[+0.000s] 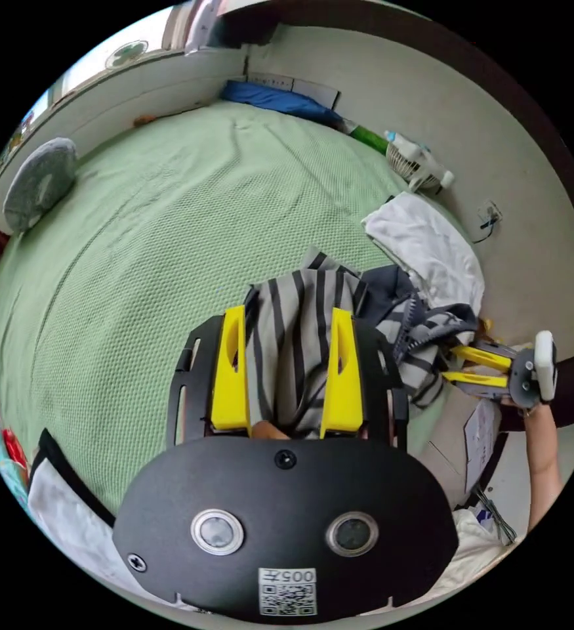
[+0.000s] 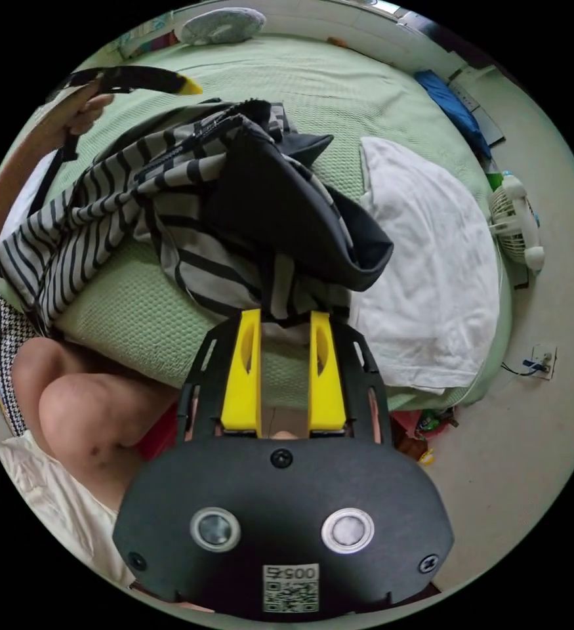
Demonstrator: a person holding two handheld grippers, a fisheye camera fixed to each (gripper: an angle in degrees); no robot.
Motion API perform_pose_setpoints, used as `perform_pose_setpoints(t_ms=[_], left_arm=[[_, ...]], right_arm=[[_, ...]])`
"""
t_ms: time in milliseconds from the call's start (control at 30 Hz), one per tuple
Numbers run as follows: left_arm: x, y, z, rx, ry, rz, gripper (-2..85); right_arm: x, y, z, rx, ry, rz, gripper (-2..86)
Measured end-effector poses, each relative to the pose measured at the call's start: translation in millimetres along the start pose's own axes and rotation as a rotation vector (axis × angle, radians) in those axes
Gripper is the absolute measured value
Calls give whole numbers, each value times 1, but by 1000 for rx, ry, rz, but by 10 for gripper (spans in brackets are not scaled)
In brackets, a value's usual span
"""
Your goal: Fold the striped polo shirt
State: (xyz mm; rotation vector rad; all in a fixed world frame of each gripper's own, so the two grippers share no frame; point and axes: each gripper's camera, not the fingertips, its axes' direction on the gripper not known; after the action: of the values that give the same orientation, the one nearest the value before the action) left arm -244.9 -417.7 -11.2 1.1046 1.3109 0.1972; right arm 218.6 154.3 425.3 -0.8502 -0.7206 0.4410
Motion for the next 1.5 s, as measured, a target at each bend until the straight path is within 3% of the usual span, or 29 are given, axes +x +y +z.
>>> perform_pose_setpoints(t_ms=[100, 233, 300, 433, 633, 1067, 1133, 1200, 1333, 1500], left_arm=[[13, -21, 46, -124, -59, 15, 174], [17, -22, 51, -77, -81, -10, 117], [14, -19, 45, -56, -35, 24, 42], [-4, -10, 13, 0, -122, -26, 31], [-74, 15, -80, 110, -300, -165, 27], [-206, 68, -217, 342, -608, -591, 34], [-220, 80, -225, 393, -595, -665, 40], [-243, 97, -218, 353, -571, -765, 55], [-272, 138, -197, 308, -451, -836, 79], [-266, 190, -177, 188, -453, -728, 82]], right_arm=[[-9, -5, 6, 12, 3, -23, 72], [-26, -5, 7, 35, 18, -128, 41], [-32, -4, 5, 44, 33, -124, 8], [-49, -3, -2, 52, 89, -162, -9], [-91, -8, -26, 41, 579, -364, -11], [-22, -211, -161, 170, 1066, 24, -11], [-16, -224, -175, 194, 1046, 110, -10], [-11, -230, -174, 159, 898, 160, -5], [-21, -205, -149, 203, 707, 89, 17], [-33, -119, -91, 175, 333, -4, 42]])
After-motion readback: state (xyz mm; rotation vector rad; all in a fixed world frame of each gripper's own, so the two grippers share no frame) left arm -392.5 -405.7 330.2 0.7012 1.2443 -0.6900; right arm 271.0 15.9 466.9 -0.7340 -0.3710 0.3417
